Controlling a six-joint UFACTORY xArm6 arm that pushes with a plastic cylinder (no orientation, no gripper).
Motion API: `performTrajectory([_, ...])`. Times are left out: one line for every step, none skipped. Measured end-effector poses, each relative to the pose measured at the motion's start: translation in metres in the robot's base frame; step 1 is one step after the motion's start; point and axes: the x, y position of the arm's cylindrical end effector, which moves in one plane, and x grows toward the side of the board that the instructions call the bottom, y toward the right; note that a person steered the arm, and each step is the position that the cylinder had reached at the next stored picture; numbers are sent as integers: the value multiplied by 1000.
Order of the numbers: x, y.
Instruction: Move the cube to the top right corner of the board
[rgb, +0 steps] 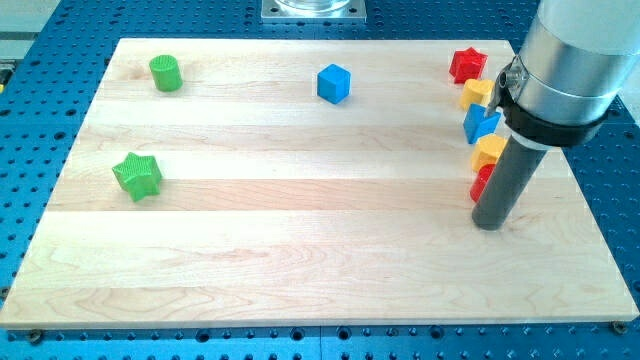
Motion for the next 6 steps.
performTrajectory([-8,0])
performTrajectory([-8,-49])
performTrajectory([-16,-178])
performTrajectory([-59,-235])
performTrajectory([-140,-230])
performTrajectory([-211,-197])
